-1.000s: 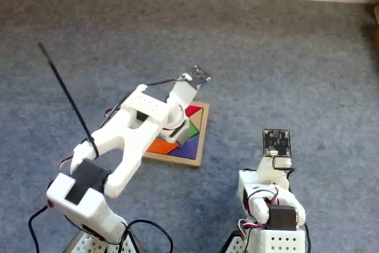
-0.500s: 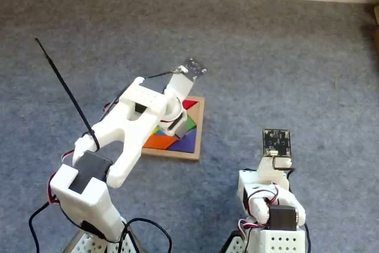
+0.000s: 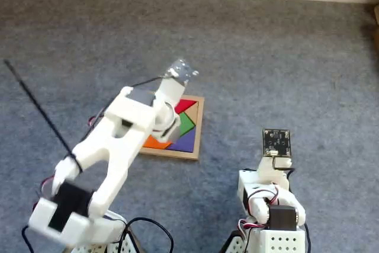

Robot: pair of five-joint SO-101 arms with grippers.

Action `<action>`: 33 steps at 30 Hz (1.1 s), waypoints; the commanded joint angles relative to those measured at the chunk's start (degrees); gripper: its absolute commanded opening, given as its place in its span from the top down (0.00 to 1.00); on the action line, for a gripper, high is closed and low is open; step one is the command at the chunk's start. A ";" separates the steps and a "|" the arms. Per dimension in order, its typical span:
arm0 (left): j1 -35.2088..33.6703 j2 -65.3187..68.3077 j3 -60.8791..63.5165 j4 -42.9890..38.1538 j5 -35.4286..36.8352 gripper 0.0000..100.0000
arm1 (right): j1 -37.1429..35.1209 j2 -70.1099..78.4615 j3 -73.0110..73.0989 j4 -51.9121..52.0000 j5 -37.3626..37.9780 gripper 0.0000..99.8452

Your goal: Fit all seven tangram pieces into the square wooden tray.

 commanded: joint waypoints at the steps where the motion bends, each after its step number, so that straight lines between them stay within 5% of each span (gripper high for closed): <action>1: 1.01 -9.45 4.35 -3.52 0.53 0.77 | 0.31 -1.27 7.43 0.31 -0.26 1.00; 16: 0.75 -45.41 33.27 -26.64 4.13 0.77 | 0.57 -1.27 7.52 0.31 -0.26 1.00; 26: -0.13 -59.91 39.96 -28.04 4.13 0.78 | 1.63 -1.27 7.52 0.31 -0.26 1.00; 33: -4.00 -72.84 43.21 -27.96 3.96 0.90 | 2.07 -1.54 7.43 0.31 -0.26 1.00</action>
